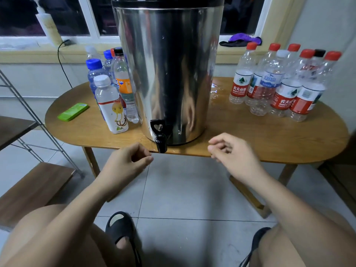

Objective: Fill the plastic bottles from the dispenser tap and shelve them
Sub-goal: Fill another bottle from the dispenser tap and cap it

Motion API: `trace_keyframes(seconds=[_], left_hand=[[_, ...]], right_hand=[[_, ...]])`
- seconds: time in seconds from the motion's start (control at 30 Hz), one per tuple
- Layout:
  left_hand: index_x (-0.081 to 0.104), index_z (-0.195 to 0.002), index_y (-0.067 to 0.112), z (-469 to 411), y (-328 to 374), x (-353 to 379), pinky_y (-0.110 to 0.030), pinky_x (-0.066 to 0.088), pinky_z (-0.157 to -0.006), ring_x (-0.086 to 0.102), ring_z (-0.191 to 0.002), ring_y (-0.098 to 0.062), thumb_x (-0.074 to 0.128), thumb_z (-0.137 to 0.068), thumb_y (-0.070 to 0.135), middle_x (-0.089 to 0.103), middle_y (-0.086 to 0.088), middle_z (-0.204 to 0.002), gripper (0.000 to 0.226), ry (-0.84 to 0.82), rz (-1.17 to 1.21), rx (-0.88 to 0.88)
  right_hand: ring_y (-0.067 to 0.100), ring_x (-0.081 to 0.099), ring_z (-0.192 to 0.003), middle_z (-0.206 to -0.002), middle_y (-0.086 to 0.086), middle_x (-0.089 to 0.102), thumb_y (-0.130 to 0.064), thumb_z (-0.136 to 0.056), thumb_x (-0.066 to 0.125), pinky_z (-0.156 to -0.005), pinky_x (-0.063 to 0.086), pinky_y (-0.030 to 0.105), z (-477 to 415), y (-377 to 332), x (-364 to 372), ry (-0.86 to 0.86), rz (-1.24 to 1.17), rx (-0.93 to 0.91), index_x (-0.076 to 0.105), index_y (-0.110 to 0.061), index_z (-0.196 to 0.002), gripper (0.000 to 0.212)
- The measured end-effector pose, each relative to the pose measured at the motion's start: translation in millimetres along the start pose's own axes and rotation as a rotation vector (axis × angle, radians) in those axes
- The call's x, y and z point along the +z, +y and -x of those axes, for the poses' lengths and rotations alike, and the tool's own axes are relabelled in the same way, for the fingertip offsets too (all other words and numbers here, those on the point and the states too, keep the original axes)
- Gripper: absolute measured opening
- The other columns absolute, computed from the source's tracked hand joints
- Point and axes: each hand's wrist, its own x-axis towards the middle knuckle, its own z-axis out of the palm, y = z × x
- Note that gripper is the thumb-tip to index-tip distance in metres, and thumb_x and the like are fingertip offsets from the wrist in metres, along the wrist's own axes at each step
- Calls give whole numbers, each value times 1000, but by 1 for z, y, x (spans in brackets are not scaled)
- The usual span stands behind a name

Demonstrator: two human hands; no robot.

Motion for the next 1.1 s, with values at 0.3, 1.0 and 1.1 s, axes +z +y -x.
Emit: trace_keyframes(seconds=[0.3, 1.0, 1.1], left_hand=[[75, -93, 30, -3, 11, 39, -21, 54, -69, 70, -83, -10, 81, -97, 31, 76, 13, -87, 8, -169, -62, 108], [69, -107, 44, -3, 0, 54, -27, 58, -75, 72, -92, -1, 69, -100, 56, 75, 21, -92, 14, -289, -189, 240], [69, -106, 44, -2, 2, 51, -20, 55, -74, 71, -94, 0, 70, -100, 53, 74, 24, -94, 11, -282, -177, 234]], right_hand=[[25, 77, -87, -91, -4, 76, -33, -93, 84, -84, 66, 58, -108, 31, -91, 389, 83, 244, 72, -30, -95, 12], [27, 73, -100, -111, 0, 74, -51, -87, 79, -81, 54, 38, -186, 63, -94, 744, 218, 327, 61, -19, -120, 49], [25, 73, -96, -103, -4, 73, -52, -82, 81, -83, 58, 40, -175, 56, -91, 716, 212, 295, 63, -21, -113, 47]])
